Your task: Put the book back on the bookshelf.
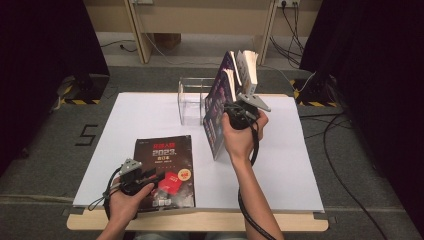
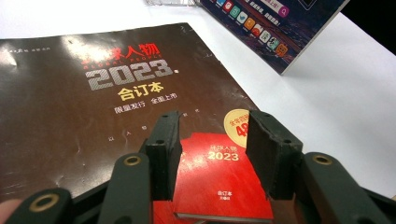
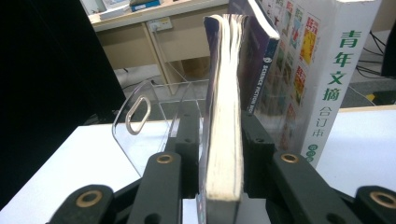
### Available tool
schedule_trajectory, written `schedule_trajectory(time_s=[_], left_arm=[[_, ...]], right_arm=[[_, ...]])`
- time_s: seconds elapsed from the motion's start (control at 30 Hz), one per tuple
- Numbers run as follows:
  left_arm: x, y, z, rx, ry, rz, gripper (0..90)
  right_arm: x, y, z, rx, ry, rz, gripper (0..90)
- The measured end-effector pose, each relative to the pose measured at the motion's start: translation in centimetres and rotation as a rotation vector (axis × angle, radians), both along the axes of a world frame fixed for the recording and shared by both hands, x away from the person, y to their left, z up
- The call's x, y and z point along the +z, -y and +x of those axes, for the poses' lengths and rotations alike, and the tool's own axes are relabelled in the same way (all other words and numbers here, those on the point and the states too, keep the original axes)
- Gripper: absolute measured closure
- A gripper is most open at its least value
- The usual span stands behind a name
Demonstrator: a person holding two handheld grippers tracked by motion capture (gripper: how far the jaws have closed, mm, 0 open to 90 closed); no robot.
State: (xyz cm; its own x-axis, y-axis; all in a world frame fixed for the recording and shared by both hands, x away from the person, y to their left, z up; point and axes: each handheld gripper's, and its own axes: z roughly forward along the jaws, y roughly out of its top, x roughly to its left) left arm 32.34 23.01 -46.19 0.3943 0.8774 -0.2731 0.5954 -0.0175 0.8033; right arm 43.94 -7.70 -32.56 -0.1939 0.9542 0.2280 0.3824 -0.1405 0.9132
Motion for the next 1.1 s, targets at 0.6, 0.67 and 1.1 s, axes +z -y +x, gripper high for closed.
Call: schedule_trajectory(time_s=[0.6,0.67,1.1], left_arm=[[0.0,-0.1,0.0,-0.002,0.0,0.003,54.3],[0.0,-0.1,0.1,0.0,-0.001,0.002,54.3],[0.1,-0.3,0.1,0.002,0.006,0.001,54.4]], right_arm=[[0.4,0.2,0.9,0.011,-0.05,-0.01,83.0],[0.5,0.0,0.9,0.017,-0.035,-0.011,83.1],[1.3,-0.8,0.5,0.034,0.052,-0.014,83.1]])
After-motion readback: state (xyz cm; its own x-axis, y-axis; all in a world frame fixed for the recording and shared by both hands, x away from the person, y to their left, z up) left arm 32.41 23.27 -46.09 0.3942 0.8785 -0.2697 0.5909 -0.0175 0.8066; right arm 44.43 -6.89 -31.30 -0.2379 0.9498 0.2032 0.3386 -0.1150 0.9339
